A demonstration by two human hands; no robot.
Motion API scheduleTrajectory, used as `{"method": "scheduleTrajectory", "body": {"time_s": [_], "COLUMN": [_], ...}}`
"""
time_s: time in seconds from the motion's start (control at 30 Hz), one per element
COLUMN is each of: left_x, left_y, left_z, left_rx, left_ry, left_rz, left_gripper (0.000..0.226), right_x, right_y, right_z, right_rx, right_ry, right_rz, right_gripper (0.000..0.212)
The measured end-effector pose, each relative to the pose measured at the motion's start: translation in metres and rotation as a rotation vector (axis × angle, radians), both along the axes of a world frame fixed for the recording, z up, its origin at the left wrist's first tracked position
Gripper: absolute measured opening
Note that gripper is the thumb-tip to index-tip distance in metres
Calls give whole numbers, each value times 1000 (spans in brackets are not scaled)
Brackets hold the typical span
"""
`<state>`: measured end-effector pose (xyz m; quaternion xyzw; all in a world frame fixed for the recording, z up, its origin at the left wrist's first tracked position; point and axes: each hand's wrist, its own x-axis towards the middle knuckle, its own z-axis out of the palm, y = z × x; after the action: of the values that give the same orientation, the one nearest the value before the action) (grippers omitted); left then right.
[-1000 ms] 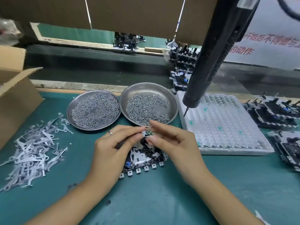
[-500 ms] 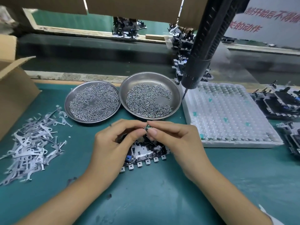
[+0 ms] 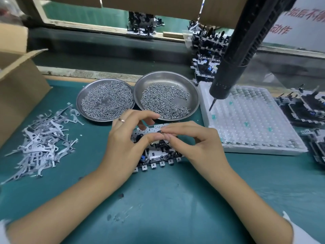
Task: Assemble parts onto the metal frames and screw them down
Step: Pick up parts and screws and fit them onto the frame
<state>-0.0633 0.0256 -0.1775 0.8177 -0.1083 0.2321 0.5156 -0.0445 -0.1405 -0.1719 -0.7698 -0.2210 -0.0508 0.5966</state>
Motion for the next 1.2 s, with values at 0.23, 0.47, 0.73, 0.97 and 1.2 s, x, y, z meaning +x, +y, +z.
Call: {"method": "scheduleTrajectory", "body": {"time_s": [0.23,0.47,0.73,0.97,1.2], "left_x": [-2,-22,-26,-29,-32], "left_y": [9,27,23,21,13], "left_z": [9,-3,0,0,-8], "left_rx": [79,-90,-47,256,443], "left_ry": [72,126,120,35,5], "left_rz": [-108,0,35,-19,-25], "left_gripper": [36,11,13,25,36], "right_x": [0,-4,-3,-4,-7], "right_y": [-3,0,0,-1,-1], "right_z": [-3,-15,-18,-15,-8], "right_rx": [-159,-367,-407,-467,-390], "right_ry": [-199,-397,-498,-516,-284], "right_rz": [-2,112,119,192,180], "right_gripper": [17,10,9,12,17]}}
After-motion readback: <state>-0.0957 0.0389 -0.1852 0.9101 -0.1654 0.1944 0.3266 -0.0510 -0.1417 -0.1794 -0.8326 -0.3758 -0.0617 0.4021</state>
